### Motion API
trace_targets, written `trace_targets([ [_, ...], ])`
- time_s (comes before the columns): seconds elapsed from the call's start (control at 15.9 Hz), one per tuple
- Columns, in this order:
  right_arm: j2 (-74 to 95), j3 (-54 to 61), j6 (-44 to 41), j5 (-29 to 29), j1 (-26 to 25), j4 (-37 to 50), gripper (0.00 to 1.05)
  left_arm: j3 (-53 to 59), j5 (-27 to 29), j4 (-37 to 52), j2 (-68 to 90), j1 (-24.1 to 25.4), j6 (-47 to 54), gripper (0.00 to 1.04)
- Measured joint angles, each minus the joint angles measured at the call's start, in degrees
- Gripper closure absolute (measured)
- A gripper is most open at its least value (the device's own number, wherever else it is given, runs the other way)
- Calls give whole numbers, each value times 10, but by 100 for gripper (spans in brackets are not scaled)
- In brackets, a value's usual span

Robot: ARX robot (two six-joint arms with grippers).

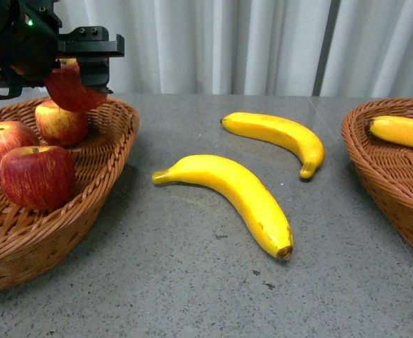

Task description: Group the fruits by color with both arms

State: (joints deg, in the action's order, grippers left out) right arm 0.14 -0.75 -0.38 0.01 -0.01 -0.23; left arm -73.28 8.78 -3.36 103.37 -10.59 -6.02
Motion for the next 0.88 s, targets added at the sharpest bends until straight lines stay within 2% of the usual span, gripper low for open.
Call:
trace_targets([
  [0.19,0,0,0,0,0,0,7,4,-9,-1,0,-8,-9,39],
  [0.25,0,0,0,0,0,0,7,5,-9,-7,0,-9,-12,33],
  [0.38,0,0,0,0,0,0,7,13,-11,-2,-1,-11,-12,10],
  [0.44,0,0,0,0,0,0,7,21,-11,1,-9,-14,-12,7],
  [0.63,0,0,0,0,0,0,7,55,-14,50,-76,-28,0,7],
  [0.88,0,0,0,0,0,0,7,144,-2,138,-228,-76,84,7],
])
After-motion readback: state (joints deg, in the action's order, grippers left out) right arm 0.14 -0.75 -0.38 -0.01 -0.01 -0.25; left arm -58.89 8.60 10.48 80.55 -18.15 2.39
